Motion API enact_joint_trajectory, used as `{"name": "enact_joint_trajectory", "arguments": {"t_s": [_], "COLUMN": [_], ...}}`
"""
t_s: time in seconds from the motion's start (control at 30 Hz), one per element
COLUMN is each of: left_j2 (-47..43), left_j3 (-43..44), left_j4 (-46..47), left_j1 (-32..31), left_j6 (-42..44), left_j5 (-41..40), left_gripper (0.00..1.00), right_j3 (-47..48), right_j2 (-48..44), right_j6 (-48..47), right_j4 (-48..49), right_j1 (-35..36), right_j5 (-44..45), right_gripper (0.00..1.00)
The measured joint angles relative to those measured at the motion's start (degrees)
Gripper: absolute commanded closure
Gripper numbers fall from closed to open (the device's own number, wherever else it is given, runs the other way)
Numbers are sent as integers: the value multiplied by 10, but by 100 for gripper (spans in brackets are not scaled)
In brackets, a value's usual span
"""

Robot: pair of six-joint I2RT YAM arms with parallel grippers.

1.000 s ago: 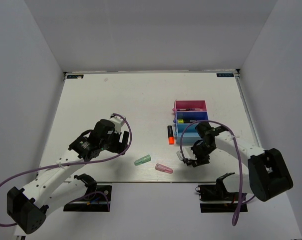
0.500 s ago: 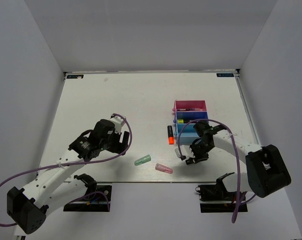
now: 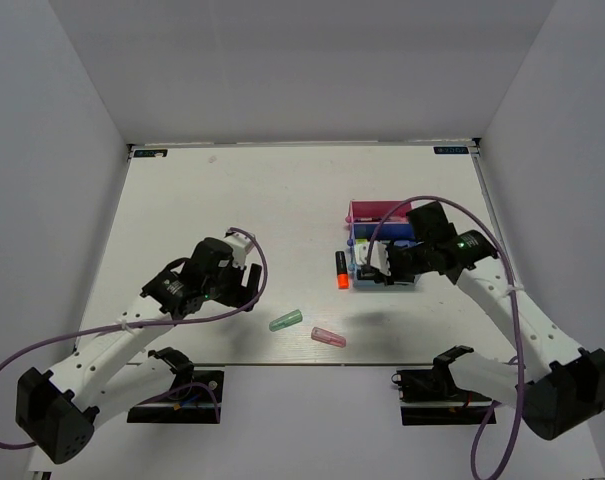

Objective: Sort the stationery into containers
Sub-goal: Pick up the pen from the center of the board, then place the pen in the storage box.

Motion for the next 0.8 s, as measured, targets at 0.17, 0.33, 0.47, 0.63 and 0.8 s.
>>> {"name": "enact_joint_trajectory", "arguments": {"t_s": [0.17, 0.33, 0.47, 0.63, 0.8], "left_j2": [6, 12, 19, 27, 35], "left_j3": [0, 0, 0, 0, 0], "left_j4": [0, 2, 2, 2, 2], "left_j1": [0, 0, 0, 0, 0], "left_j6": [0, 0, 0, 0, 1], "left_j5": [10, 19, 27, 35, 44], "left_gripper": [11, 11, 11, 11, 11], "right_j3": [18, 7, 4, 9, 17], "right_j2": [5, 92, 135, 174, 205], "right_j6": [55, 53, 44, 28, 17], "right_j4": [78, 190, 255, 288, 281], "right_j1": [1, -1, -3, -3, -3], "right_j5": [96, 251, 316, 349, 346], "right_gripper": [100, 100, 100, 100, 66]}}
